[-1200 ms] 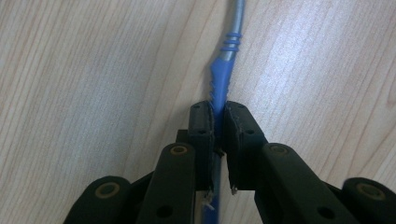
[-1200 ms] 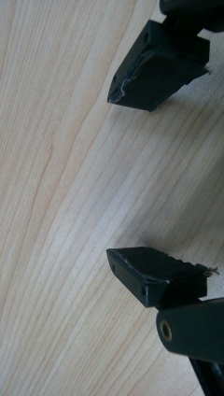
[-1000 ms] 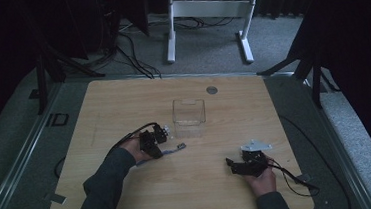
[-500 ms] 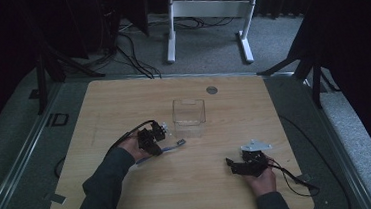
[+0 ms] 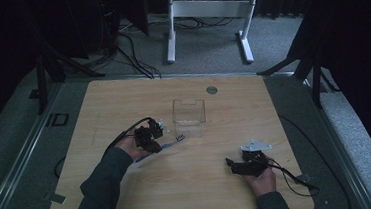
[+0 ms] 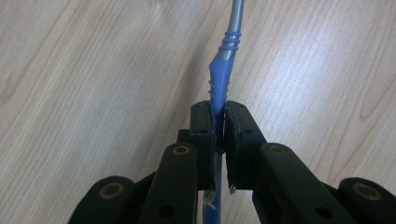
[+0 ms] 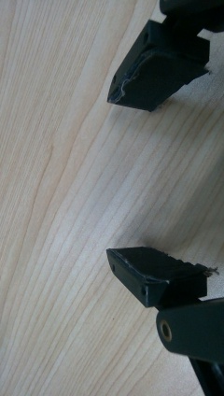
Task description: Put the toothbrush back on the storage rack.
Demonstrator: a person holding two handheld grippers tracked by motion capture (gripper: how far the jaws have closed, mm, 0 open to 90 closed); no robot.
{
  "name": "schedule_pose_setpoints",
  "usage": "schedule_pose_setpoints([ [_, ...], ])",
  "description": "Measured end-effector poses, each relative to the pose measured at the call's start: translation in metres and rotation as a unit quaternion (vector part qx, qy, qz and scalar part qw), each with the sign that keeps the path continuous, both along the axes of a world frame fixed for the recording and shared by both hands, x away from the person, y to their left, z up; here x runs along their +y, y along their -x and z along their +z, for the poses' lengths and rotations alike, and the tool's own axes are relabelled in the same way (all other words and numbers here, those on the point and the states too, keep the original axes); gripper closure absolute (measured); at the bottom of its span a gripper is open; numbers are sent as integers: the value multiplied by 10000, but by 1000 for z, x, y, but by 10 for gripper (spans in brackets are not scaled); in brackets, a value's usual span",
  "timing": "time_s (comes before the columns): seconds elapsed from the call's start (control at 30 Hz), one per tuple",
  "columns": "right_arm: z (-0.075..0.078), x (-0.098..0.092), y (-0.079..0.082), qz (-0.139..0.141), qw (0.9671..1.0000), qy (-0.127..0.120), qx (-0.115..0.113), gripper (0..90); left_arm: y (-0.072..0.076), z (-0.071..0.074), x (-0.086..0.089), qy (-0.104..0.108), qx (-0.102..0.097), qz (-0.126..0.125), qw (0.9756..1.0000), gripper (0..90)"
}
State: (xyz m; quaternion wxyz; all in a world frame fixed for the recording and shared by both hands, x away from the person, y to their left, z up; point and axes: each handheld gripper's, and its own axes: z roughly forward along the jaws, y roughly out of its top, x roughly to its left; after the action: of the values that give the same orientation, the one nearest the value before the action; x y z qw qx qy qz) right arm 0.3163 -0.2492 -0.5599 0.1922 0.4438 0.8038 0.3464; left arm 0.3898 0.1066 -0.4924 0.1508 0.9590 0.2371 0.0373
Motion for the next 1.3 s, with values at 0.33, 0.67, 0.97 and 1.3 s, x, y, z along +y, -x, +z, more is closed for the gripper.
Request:
schedule_pose_setpoints([
  [0.33,0,0,0,5,10000,0,-7,213,5,8,3,173,-152,-4,9997,824],
  [0.67,0,0,0,1,10000,-1,-2,213,8,17,6,390,-303,26,9988,824],
  [0.97,0,0,0,4,10000,0,-4,213,9,21,8,495,-372,45,9981,824],
  [1.3,0,0,0,3,10000,-1,-3,213,11,27,8,644,-497,63,9967,823],
])
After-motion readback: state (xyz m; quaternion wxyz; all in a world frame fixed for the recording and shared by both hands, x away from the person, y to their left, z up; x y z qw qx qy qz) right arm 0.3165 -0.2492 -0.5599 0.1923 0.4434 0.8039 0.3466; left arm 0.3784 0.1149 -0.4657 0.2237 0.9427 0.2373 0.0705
